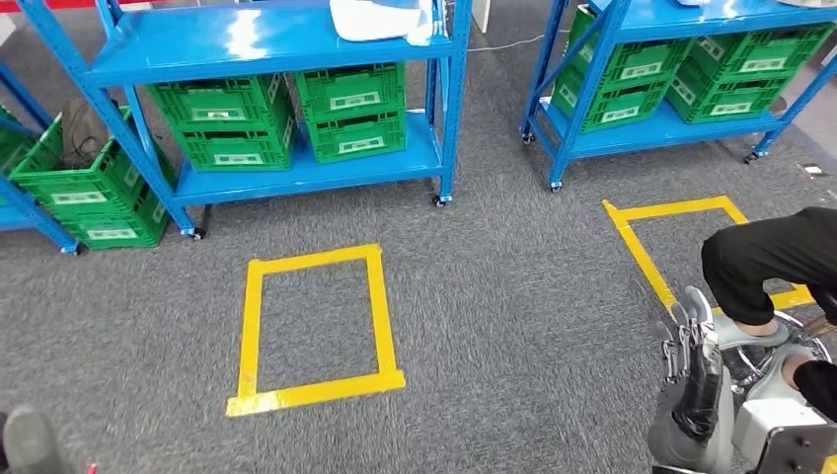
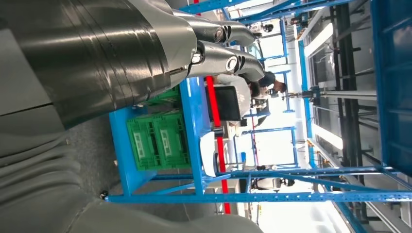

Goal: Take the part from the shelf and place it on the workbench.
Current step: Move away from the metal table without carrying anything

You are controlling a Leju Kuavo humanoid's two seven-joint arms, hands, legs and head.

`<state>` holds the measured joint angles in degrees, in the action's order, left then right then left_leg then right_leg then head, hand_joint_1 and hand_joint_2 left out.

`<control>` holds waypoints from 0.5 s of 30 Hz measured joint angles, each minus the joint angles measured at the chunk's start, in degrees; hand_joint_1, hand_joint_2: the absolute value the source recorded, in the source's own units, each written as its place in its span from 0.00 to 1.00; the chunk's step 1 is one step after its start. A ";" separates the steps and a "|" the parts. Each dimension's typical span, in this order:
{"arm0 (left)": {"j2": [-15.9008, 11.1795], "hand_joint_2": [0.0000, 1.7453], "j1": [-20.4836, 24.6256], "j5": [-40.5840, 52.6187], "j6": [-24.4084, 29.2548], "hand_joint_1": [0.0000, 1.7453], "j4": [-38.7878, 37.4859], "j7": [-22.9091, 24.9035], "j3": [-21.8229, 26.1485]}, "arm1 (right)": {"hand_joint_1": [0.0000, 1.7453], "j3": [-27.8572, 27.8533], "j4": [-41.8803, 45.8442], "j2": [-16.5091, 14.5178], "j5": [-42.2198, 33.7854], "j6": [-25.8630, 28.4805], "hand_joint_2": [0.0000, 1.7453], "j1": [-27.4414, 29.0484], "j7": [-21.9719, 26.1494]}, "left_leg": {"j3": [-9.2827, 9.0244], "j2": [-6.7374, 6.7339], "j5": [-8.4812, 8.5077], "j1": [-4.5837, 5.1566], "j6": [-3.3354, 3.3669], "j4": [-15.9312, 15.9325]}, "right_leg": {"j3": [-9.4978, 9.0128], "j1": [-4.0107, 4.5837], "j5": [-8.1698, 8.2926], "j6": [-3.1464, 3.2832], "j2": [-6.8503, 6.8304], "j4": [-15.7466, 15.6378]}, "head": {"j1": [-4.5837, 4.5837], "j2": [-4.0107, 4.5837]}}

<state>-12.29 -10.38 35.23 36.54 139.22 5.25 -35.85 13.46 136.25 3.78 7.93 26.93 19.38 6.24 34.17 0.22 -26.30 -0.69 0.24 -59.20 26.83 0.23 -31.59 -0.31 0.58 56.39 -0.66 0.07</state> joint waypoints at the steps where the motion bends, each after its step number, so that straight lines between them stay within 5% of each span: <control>1: 0.01 0.00 -0.01 0.04 0.00 0.00 0.00 0.00 0.00 | 0.00 0.01 0.00 -0.01 0.00 0.00 0.00 -0.01 0.01 | -0.49 0.03 -0.32 0.15 0.21 0.45 | 0.04 0.02 -0.33 -0.34 0.02 -0.03 | 0.00 0.00; 5: 0.04 0.00 0.01 0.10 0.00 0.00 0.05 0.00 0.00 | 0.00 0.04 0.02 0.01 0.02 0.00 0.00 -0.11 0.03 | -1.38 0.16 -0.67 -0.10 1.29 1.44 | 0.42 -0.21 -1.76 -1.74 -0.09 1.71 | 0.37 0.00; 9: 0.04 0.00 0.04 -0.33 -0.01 0.00 0.04 0.02 0.02 | 0.00 0.05 0.00 0.03 0.08 0.00 0.00 -0.26 0.03 | -2.75 0.07 -1.70 -0.26 1.86 2.00 | 9.36 -0.80 -5.42 -2.75 -0.15 15.47 | 1.52 0.00; 11: 0.04 0.00 0.03 -0.51 -0.02 0.00 0.03 0.03 0.02 | 0.00 0.05 -0.04 0.02 0.09 0.00 0.00 -0.23 0.01 | -3.88 0.18 -2.63 -0.27 1.78 2.01 | 11.69 -1.00 -2.61 -2.84 -0.17 15.91 | 1.86 0.00; 13: 0.04 0.00 0.03 -0.64 -0.02 0.00 0.03 0.02 0.02 | 0.00 0.05 -0.06 0.02 0.12 0.00 0.00 -0.25 0.01 | -5.17 0.30 -3.69 -0.29 1.56 2.07 | 10.22 -1.02 2.99 -2.53 -0.24 9.17 | 2.30 0.00; 15: 0.04 0.00 0.04 -0.79 -0.02 0.00 0.02 0.00 0.01 | 0.00 0.06 -0.10 0.02 0.16 0.00 0.00 -0.29 -0.01 | -5.77 0.36 -4.74 -0.18 1.02 2.18 | 7.84 -0.69 5.24 -1.88 -0.37 3.50 | 2.54 0.00</control>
<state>-12.26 -10.33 34.44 36.52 139.23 5.25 -35.83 13.52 136.15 3.80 8.10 26.93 19.09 6.23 28.40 0.58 -31.04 -0.87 1.26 -57.03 34.67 -0.46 -26.35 -2.19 0.21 59.89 1.89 0.07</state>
